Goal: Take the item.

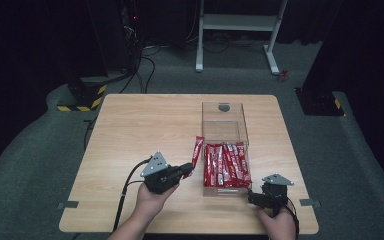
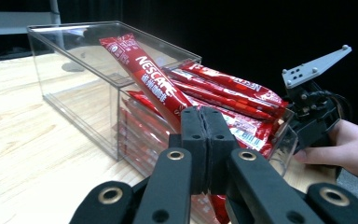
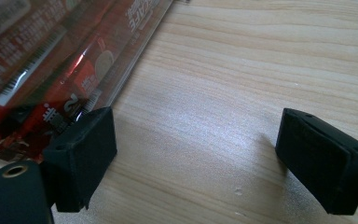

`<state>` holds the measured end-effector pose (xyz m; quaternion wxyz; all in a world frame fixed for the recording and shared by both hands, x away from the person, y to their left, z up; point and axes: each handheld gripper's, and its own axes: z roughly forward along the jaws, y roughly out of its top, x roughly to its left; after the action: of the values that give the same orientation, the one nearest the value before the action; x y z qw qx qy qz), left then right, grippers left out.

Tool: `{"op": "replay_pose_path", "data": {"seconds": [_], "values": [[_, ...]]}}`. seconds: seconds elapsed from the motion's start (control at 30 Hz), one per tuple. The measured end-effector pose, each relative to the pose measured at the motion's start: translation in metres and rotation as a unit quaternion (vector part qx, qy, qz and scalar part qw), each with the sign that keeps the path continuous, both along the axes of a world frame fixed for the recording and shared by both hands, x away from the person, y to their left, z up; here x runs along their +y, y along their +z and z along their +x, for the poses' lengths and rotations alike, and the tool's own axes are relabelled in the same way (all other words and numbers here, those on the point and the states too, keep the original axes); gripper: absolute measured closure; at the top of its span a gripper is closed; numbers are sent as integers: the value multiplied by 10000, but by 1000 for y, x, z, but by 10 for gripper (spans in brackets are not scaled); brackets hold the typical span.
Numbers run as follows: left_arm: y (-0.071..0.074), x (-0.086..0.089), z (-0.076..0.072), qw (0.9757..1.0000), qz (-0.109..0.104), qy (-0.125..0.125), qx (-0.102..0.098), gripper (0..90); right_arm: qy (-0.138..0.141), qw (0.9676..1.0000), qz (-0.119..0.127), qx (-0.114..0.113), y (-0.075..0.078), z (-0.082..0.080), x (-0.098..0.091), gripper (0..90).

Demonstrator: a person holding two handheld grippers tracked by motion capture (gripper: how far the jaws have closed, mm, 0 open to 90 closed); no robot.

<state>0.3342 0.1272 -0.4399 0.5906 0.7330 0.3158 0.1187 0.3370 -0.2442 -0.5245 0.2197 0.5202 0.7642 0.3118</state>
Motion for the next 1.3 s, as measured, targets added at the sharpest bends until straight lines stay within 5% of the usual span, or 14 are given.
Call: {"op": "replay_pose_path", "data": {"seconds": [0.8,1.3], "values": [[3,45,18,9987,170,480,-94,892,15,10000,-6,1,0,0,0,122],[-7,73,30,9952,357,911,-4,891,16,10000,0,2,0,0,0,122]]}}
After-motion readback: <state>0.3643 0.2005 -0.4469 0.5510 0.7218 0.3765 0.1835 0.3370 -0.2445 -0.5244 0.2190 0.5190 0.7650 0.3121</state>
